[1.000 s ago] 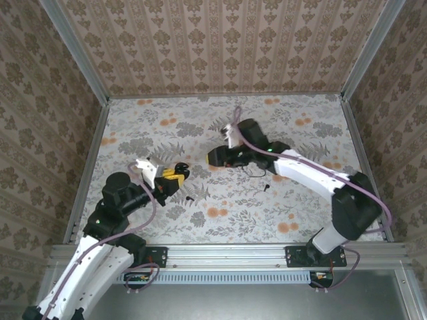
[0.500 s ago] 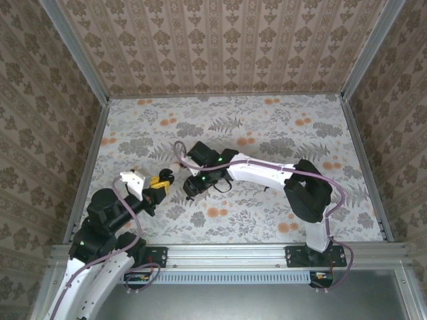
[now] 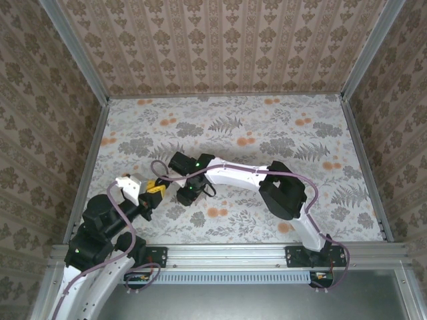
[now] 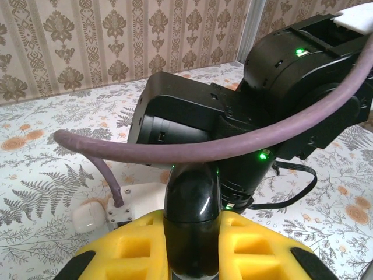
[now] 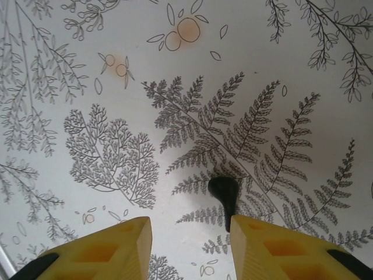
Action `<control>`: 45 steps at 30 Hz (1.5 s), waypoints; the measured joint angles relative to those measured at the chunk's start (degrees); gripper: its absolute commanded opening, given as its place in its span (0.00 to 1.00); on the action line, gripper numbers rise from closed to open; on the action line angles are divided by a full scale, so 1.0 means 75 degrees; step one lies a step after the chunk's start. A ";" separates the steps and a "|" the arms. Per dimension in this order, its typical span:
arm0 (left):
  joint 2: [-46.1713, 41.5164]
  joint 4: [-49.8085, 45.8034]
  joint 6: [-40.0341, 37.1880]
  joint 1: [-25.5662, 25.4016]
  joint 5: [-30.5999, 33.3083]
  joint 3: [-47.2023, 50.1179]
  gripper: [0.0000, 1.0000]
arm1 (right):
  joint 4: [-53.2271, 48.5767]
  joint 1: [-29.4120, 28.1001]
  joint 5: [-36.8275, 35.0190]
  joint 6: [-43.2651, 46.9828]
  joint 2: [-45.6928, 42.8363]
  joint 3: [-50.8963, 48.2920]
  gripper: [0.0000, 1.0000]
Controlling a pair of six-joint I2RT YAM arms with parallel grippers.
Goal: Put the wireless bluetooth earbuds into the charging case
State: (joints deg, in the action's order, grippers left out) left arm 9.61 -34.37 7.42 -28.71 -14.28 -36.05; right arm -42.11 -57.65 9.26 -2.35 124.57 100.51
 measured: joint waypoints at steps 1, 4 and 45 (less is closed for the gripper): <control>0.0000 -0.0003 0.0000 0.0000 0.0000 0.0000 0.00 | -0.0026 0.0003 -0.0017 0.0044 0.0032 0.0032 0.40; 0.0000 0.0003 -0.0003 0.0000 -0.0026 0.0000 0.00 | -0.0041 0.0041 -0.0047 0.0061 0.0032 0.0009 0.38; 0.2361 0.4191 0.1821 0.0093 -0.4071 0.0507 0.00 | 0.5406 0.1614 0.4220 -0.2547 -0.6047 -0.4543 0.58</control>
State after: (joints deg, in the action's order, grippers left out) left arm 27.31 -2.94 21.08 -28.01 -44.82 -32.25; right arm -1.56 -45.54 40.91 -21.45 79.22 66.43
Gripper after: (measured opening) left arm 0.184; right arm 0.584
